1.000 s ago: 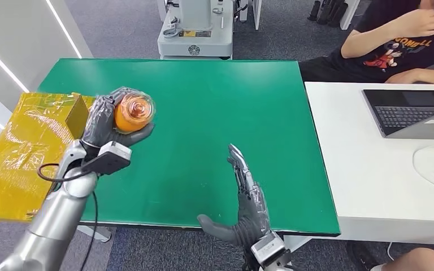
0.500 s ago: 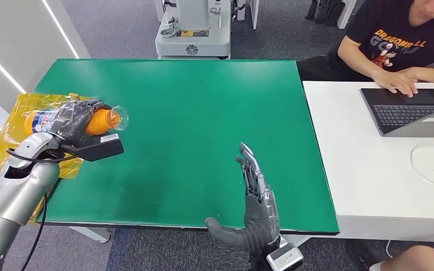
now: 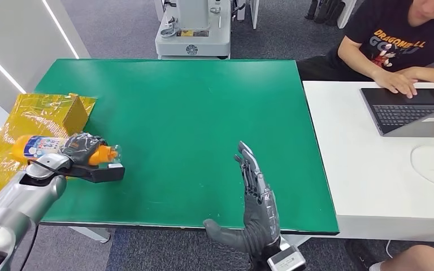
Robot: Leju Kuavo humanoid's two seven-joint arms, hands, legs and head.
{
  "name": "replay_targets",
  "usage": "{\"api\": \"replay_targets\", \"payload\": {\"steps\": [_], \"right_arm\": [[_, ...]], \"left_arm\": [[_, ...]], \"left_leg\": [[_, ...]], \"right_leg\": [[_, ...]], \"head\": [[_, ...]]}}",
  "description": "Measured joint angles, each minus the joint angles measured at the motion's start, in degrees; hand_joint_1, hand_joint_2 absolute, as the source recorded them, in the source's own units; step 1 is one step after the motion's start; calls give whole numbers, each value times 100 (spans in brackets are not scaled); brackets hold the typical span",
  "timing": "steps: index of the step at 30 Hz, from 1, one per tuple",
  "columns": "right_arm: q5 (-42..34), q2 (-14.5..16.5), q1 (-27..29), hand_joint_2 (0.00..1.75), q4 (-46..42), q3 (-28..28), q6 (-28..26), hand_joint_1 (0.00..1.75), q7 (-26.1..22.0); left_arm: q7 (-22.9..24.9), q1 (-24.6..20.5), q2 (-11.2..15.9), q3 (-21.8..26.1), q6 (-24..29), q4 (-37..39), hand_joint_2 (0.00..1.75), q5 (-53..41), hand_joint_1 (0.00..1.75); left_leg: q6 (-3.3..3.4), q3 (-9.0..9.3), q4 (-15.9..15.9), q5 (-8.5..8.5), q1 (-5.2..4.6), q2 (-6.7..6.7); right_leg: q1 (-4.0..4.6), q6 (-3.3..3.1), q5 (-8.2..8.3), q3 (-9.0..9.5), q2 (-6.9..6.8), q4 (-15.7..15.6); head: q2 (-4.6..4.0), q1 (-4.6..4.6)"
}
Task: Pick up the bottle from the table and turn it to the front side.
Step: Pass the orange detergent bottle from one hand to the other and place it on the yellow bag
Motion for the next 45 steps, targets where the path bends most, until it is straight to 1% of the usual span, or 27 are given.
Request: {"api": "replay_targets", "payload": {"steps": [3,8,12,16,21,33,38,41,43,45], "right_arm": [[12,20,7,175,1,-7,0,0,0],[30,27,-9,175,22,-14,-45,0,1],[43,27,-13,175,57,-15,-142,0,0],[27,27,-12,175,108,-14,-221,0,0],[-79,27,-16,175,187,10,-277,0,1],[-203,27,-63,175,321,54,-303,0,0],[-232,27,-86,175,362,74,-323,0,0],[-235,27,-84,175,378,97,-351,0,0],[-233,27,-80,175,383,104,-380,0,0],[-228,27,-77,175,385,110,-404,0,0]], "left_arm": [[86,-15,-154,-134,65,378,175,-103,175],[369,-86,-337,-308,422,720,175,-317,175],[548,-84,-468,-330,661,892,175,-348,3],[704,-67,-549,-330,791,983,175,-383,0],[809,-55,-559,-329,875,1023,175,-401,0],[791,-16,-490,-271,1005,1041,175,-457,0],[761,30,-457,-175,1204,1041,175,-506,0],[638,126,-432,-31,1667,1034,175,-457,0],[418,269,-418,175,2248,961,175,-277,0],[9,481,-422,523,2897,735,175,72,0]], "left_leg": [[0,-1,0,0,-1,-4],[0,5,-2,0,-3,-33],[-6,11,-5,8,-1,-52],[-12,23,-9,17,0,-61],[-14,34,-12,19,0,-60],[-17,41,-21,20,0,-58],[-18,43,-23,20,1,-53],[-19,42,-24,20,1,-44],[-19,40,-23,20,1,-37],[-20,37,-23,21,1,-33]], "right_leg": [[-1,1,-1,3,-5,-1],[-2,0,-8,18,-42,-2],[-2,-3,-10,28,-56,0],[-1,-6,-8,42,-62,2],[-1,-11,-4,51,-62,4],[-1,-13,-5,52,-61,5],[-1,-14,-4,50,-56,5],[-1,-16,-3,44,-46,5],[-1,-16,-3,36,-39,5],[-1,-17,-2,30,-36,5]], "head": [[0,0],[0,1],[0,0],[0,1],[0,0],[0,0],[0,0],[0,0],[0,-1],[0,0]]}}
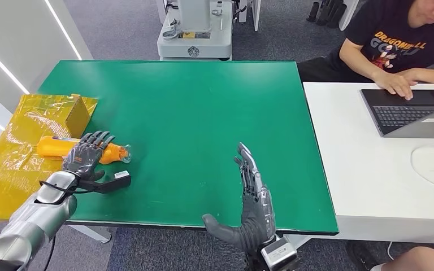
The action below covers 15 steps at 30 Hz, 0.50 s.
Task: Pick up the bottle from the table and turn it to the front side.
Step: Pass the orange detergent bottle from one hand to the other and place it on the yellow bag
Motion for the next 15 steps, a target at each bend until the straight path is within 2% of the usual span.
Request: {"api": "replay_targets", "payload": {"steps": [3,7,9,11,15], "right_arm": [[8,0,-1,175,1,33,-31,0,0],[-3,0,-8,175,21,67,-76,0,0],[-35,0,-15,175,44,80,-96,0,0],[-82,0,-29,175,71,91,-102,0,0],[-189,-1,-100,175,132,130,-70,0,0]], "left_arm": [[-1009,407,-73,847,531,-775,175,745,0],[-2368,885,-375,2099,611,-1980,175,1820,0],[-2630,1101,-532,2491,618,-2586,175,2468,0],[-2686,1284,-642,2690,623,-3138,175,3093,0],[-2705,1547,-797,2594,351,-3916,175,4764,0]], "left_leg": [[-3,-4,1,-3,-1,2],[-2,-12,1,-7,-2,7],[-2,-14,1,-10,-2,9],[-3,-15,1,-13,-2,9],[-3,-15,1,-14,-1,6]], "right_leg": [[0,0,0,-5,3,-1],[-1,1,-1,-12,10,-6],[-1,2,-1,-13,11,-7],[0,2,-2,-14,10,-7],[0,2,-4,-14,5,-8]], "head": [[0,1],[0,1],[0,0],[-1,0],[0,-1]]}}
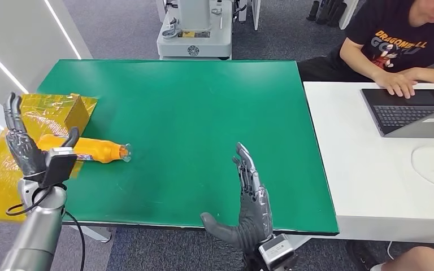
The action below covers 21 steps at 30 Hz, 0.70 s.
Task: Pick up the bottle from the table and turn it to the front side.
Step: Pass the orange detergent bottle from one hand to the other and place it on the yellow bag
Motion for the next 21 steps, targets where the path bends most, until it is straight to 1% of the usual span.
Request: {"api": "replay_targets", "payload": {"steps": [1,3,5,6,9,11,14,15,17,21], "right_arm": [[-20,0,-15,175,16,9,17,0,0],[-46,-1,-38,175,46,22,61,0,0],[-73,-2,-59,175,78,32,95,0,0],[-88,-2,-69,175,92,36,102,0,0],[-109,-1,-112,175,131,45,105,0,0],[-100,2,-161,175,156,55,101,0,2],[-60,20,-240,175,193,63,91,0,22],[-42,31,-258,175,204,66,87,0,34],[-9,45,-279,175,227,70,76,0,59],[17,51,-294,175,282,77,56,0,95]], "left_arm": [[-2,41,-44,-94,-207,-118,175,358,0],[-3,127,-153,-314,-843,-292,175,875,0],[-3,254,-308,-555,-1522,-475,175,1232,0],[-3,339,-402,-684,-1717,-592,175,1343,0],[-3,638,-790,-1077,-1884,-994,175,1591,0],[-3,872,-1114,-1307,-1906,-1289,175,1725,0],[-3,1187,-1587,-1545,-1956,-1680,175,1866,0],[-3,1266,-1706,-1585,-1997,-1781,175,1889,0],[-3,1395,-1898,-1617,-2076,-1943,175,1879,0],[-3,1569,-2104,-1620,-2118,-2207,175,1860,0]], "left_leg": [[0,0,0,0,0,-3],[0,-1,0,0,0,-8],[0,-2,0,0,-1,-8],[1,-2,1,-1,-2,-7],[10,-3,5,-6,-5,-6],[15,-6,7,-10,-6,-8],[21,-12,8,-14,-6,-8],[23,-12,8,-16,-6,-8],[26,-12,8,-18,-5,-8],[26,-12,7,-18,-3,-8]], "right_leg": [[0,0,0,1,-3,0],[0,0,0,3,-10,0],[0,0,1,4,-10,0],[-1,0,1,4,-8,-1],[-3,2,2,4,-6,-5],[-5,6,-1,5,-9,-7],[-5,9,-3,4,-9,-8],[-5,10,-3,4,-9,-9],[-5,10,-5,3,-9,-9],[-4,8,-7,2,-10,-6]], "head": [[0,0],[0,0],[0,1],[0,1],[0,0],[0,1],[0,2],[0,1],[0,1],[0,1]]}}
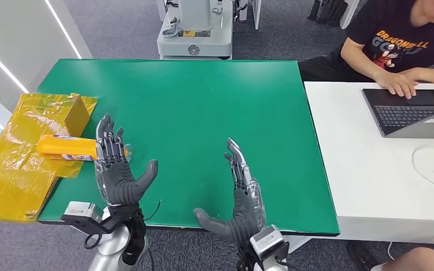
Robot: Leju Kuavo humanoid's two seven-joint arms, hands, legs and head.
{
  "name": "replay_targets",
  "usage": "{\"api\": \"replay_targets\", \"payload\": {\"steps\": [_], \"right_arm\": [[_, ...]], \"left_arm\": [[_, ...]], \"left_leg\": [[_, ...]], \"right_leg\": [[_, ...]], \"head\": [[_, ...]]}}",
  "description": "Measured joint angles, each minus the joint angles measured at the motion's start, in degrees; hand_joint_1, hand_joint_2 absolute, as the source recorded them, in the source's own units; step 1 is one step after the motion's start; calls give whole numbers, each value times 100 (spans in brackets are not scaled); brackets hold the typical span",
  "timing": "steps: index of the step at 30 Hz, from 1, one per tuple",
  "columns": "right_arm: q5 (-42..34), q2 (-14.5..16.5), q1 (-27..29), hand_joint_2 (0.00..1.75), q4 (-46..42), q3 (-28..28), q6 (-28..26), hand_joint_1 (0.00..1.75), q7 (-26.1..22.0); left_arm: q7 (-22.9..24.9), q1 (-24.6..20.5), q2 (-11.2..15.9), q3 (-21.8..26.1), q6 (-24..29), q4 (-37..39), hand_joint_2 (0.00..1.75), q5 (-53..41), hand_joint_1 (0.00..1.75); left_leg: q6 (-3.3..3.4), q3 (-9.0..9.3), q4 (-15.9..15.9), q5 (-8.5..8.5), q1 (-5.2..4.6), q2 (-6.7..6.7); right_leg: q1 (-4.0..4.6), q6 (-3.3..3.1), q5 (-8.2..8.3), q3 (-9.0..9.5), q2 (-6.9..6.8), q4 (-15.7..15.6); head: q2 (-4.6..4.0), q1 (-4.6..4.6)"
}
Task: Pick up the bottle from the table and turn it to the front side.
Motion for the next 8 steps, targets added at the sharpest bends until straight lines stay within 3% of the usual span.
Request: {"api": "replay_targets", "payload": {"steps": [8], "right_arm": [[0,0,-16,175,113,14,-130,0,-53]], "left_arm": [[0,164,-132,79,-428,-243,175,93,0]], "left_leg": [[-2,0,-1,2,1,0]], "right_leg": [[3,0,0,1,0,2]], "head": [[0,0]]}}
